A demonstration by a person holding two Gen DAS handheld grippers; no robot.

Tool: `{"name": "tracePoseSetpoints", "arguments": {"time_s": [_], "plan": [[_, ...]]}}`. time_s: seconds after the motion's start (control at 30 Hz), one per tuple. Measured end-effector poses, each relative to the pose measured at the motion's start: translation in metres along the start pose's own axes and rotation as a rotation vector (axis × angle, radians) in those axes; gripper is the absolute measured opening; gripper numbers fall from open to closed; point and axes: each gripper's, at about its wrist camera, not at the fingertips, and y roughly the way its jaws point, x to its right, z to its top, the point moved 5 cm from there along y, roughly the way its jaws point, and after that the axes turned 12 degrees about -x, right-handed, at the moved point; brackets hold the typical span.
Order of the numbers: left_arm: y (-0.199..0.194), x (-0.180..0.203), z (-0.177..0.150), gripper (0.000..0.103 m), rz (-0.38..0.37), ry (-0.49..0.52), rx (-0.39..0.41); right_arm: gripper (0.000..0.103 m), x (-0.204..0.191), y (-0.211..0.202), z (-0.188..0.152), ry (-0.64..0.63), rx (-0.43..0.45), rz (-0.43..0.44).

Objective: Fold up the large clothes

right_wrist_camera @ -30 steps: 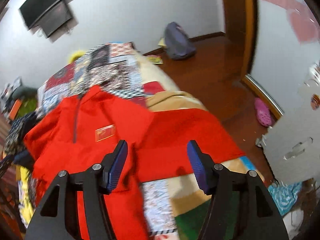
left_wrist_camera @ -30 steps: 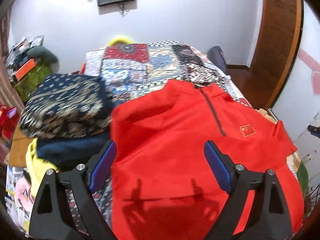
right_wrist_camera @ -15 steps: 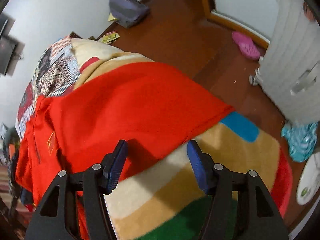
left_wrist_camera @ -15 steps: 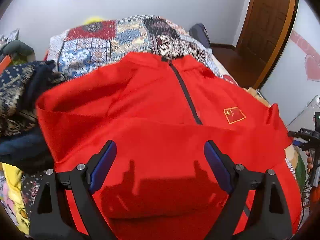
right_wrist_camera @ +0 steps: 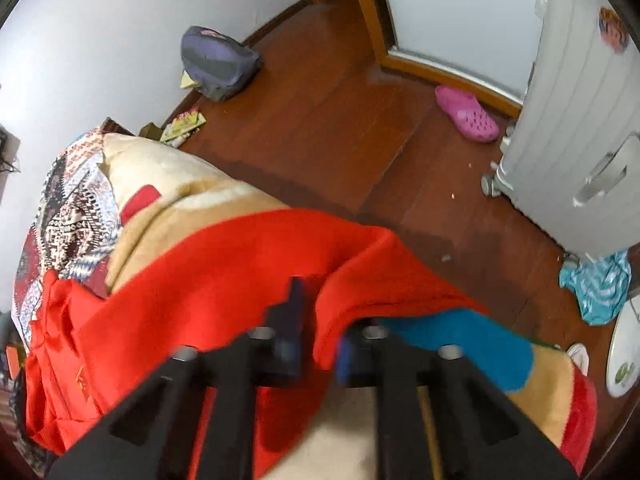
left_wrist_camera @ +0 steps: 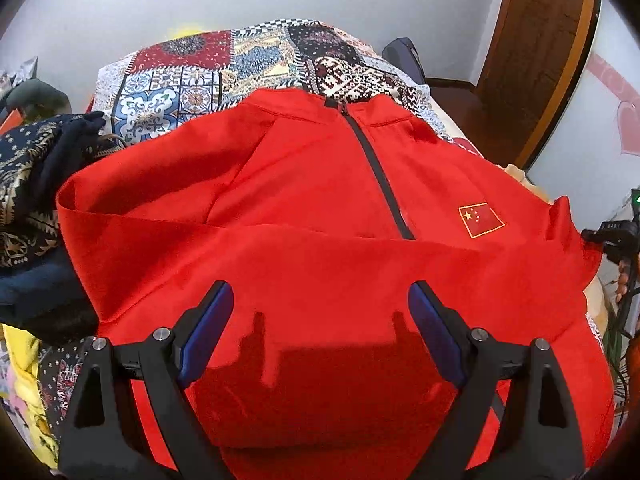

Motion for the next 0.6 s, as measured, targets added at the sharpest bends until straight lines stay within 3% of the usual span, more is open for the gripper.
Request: {"name": "tracePoseSetpoints", "arguments": {"time_s": [0.3,0.47,0.6], "plan": [[-0.038,0.0,0.0,0.089,0.015,0.024,0.072,0.007,-0.09,-0.121,-0.021,-0.336,0.272,0.034],[-0.064,-0.001,-0.002,0.089,0.022,0.037,0.117,0.007,-0.155,-0.159,-0.056,-0.518,0.296,0.143],[-0.081,-0.004,-0.008,0.089,0.035,0.051,0.142,0.007,-0.198,-0.153,-0.096,-0.639,0.234,0.206]]}}
